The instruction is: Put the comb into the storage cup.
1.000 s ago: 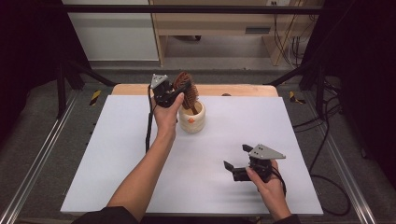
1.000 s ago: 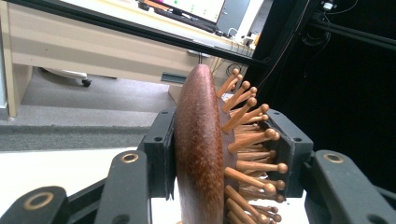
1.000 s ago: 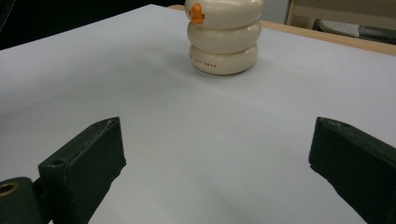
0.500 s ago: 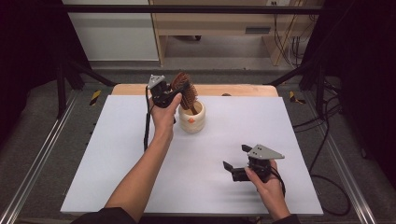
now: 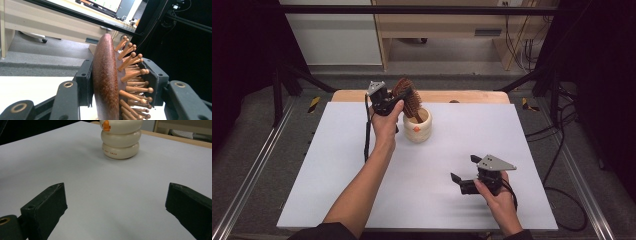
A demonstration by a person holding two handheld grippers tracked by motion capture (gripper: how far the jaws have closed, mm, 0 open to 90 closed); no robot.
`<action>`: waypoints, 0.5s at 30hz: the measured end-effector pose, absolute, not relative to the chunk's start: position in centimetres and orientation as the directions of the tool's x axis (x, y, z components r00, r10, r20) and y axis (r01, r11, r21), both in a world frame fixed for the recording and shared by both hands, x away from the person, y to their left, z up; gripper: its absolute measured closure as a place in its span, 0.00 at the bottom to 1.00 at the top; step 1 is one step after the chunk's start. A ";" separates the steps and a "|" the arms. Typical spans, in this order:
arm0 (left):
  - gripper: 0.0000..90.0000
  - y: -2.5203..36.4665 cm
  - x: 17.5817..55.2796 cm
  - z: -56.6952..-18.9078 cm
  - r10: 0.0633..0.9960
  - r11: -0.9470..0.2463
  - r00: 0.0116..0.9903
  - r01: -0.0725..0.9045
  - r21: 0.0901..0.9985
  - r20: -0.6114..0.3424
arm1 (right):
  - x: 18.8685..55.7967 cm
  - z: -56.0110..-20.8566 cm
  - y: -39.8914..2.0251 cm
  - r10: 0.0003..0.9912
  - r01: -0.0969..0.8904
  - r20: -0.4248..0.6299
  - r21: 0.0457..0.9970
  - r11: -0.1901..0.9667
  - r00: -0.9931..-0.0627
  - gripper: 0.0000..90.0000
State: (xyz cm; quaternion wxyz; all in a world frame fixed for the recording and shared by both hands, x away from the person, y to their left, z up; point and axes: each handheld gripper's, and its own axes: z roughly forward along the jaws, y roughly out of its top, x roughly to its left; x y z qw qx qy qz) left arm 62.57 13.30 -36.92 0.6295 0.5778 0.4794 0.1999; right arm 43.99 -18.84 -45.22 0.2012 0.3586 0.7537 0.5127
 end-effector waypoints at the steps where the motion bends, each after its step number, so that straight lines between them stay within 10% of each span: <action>1: 0.54 13.3 62.6 -36.9 0.806 0.254 0.459 0.302 0.919 -0.374 | 44.0 -45.2 -18.8 0.746 0.334 0.064 0.917 0.218 -0.662 0.04; 15: 0.54 14.0 62.6 -37.2 0.800 0.272 0.451 0.316 0.909 -0.396 | 44.0 -45.3 -18.8 0.746 0.334 0.063 0.916 0.220 -0.663 0.04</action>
